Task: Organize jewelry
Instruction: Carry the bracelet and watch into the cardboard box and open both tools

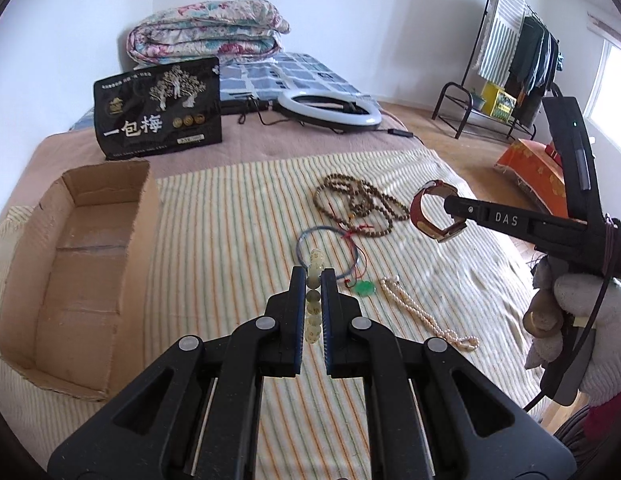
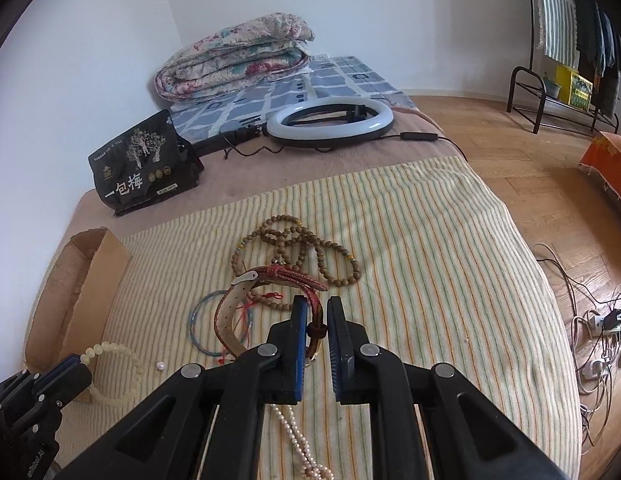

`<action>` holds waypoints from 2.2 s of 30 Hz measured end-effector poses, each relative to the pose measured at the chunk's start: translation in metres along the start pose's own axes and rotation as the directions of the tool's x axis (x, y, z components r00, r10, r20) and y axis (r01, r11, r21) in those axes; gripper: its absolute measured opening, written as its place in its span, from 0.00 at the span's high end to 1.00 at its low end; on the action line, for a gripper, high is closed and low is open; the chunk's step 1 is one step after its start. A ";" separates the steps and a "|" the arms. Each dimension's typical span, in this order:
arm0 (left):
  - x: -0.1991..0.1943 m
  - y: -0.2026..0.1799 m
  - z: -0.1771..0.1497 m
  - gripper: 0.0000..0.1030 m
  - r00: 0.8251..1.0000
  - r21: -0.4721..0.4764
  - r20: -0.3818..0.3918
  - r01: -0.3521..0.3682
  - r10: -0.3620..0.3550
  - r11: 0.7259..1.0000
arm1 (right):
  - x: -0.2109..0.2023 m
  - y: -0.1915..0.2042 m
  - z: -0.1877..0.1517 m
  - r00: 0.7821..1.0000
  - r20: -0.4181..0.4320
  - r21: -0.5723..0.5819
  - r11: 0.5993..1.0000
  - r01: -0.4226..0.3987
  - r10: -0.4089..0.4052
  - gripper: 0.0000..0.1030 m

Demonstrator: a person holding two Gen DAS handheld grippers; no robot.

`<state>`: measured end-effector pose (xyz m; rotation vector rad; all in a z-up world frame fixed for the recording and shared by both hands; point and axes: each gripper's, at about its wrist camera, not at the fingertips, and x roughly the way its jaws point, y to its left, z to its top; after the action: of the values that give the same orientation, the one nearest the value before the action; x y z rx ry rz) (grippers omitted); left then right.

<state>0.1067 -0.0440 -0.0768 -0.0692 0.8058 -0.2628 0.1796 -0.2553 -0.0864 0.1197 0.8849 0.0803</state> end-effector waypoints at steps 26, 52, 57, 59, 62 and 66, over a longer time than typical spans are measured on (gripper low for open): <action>-0.076 0.109 0.005 0.95 0.981 -0.120 0.092 -0.159 0.171 0.980 | -0.009 0.146 0.004 0.985 0.028 -0.138 0.976 -0.168 0.173 0.93; -0.070 0.190 -0.028 0.95 0.965 -0.210 0.011 -0.256 0.264 0.944 | 0.036 0.270 -0.029 0.958 -0.077 -0.276 0.918 -0.286 0.276 0.93; -0.068 0.190 -0.028 0.95 0.964 -0.207 0.004 -0.259 0.266 0.943 | 0.044 0.273 -0.030 0.958 -0.090 -0.273 0.919 -0.286 0.271 0.93; -0.067 0.189 -0.028 0.95 0.963 -0.201 0.004 -0.263 0.269 0.944 | 0.047 0.273 -0.029 0.957 -0.095 -0.264 0.920 -0.291 0.275 0.93; -0.068 0.190 -0.029 0.95 0.963 -0.203 0.002 -0.264 0.270 0.943 | 0.050 0.275 -0.028 0.955 -0.097 -0.257 0.920 -0.295 0.280 0.92; -0.068 0.191 -0.028 0.95 0.962 -0.204 0.000 -0.267 0.272 0.942 | 0.053 0.279 -0.028 0.954 -0.100 -0.263 0.917 -0.300 0.283 0.91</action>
<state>0.0808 0.1586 -0.0796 -0.1520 0.8020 0.0806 0.1853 0.0298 -0.1063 -0.0131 0.9027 0.4877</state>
